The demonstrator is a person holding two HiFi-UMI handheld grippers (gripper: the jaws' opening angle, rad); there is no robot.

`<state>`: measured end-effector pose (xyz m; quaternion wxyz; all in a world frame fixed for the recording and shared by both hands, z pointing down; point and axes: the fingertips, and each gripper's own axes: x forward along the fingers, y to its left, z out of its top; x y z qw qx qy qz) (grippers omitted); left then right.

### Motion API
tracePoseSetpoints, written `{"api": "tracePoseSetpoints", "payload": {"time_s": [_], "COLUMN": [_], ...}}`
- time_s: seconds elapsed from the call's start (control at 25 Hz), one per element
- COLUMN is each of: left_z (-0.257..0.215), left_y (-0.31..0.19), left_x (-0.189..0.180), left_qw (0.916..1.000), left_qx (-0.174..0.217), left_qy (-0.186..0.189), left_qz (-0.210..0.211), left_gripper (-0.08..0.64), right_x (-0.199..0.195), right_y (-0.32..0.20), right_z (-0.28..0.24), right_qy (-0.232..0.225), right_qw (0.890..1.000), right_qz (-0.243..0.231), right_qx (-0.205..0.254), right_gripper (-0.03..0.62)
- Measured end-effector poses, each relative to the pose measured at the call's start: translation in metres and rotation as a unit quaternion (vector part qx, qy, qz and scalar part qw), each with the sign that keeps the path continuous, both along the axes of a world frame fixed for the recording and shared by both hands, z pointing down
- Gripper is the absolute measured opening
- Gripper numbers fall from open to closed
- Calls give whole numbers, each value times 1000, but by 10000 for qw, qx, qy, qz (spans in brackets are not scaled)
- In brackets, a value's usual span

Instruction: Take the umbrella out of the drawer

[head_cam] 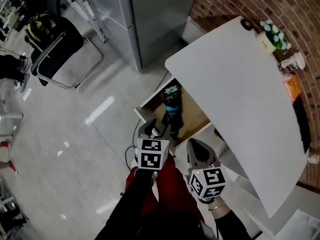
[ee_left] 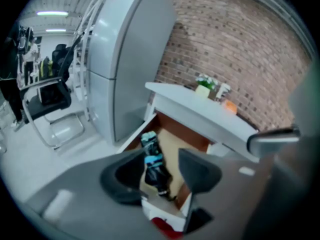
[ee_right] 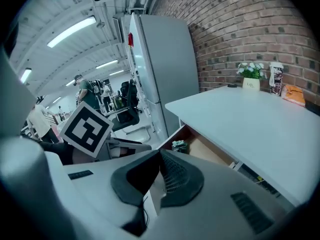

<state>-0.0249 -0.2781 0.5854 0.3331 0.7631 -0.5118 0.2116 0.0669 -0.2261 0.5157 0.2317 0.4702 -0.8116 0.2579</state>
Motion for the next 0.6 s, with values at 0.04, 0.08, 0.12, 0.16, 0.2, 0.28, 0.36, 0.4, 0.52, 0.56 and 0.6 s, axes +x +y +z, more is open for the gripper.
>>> {"api": "tracePoseSetpoints", "payload": {"time_s": [0.04, 0.08, 0.12, 0.16, 0.2, 0.28, 0.36, 0.4, 0.52, 0.56, 0.6], "left_z": [7, 14, 21, 27, 34, 46, 59, 65, 82, 87, 91], "left_y": [-3, -7, -10, -13, -16, -23, -29, -32, -41, -44, -47], "left_x": [2, 4, 7, 9, 11, 14, 16, 17, 22, 24, 26], "left_qw": [10000, 9999, 9998, 9997, 9995, 9991, 9988, 9985, 9978, 9976, 9974], "left_qx": [-52, -100, -148, -196, -243, -324, -393, -429, -551, -589, -617], "left_qy": [-27, -50, -62, -67, -71, -91, -119, -127, -109, -100, -97], "left_qz": [-64, -106, -135, -161, -187, -238, -281, -301, -353, -363, -368], "left_gripper": [213, 219, 222, 227, 228, 236, 239, 241, 244, 247, 249], "right_x": [1, 2, 3, 4, 6, 8, 10, 11, 11, 11, 11], "right_y": [-2, -3, -5, -6, -8, -9, -11, -12, -14, -15, -17], "right_z": [6, 13, 19, 26, 32, 45, 57, 63, 78, 82, 86], "right_qy": [9, 25, 45, 61, 73, 102, 148, 172, 243, 265, 285], "right_qw": [10000, 9999, 9998, 9997, 9996, 9991, 9986, 9982, 9969, 9964, 9959], "right_qz": [-31, -56, -74, -85, -90, -102, -138, -166, -275, -309, -337], "right_qx": [-49, -101, -154, -211, -270, -388, -491, -543, -701, -747, -786], "right_gripper": [8, 8, 8, 8, 8, 8, 8, 8, 8, 8, 8]}}
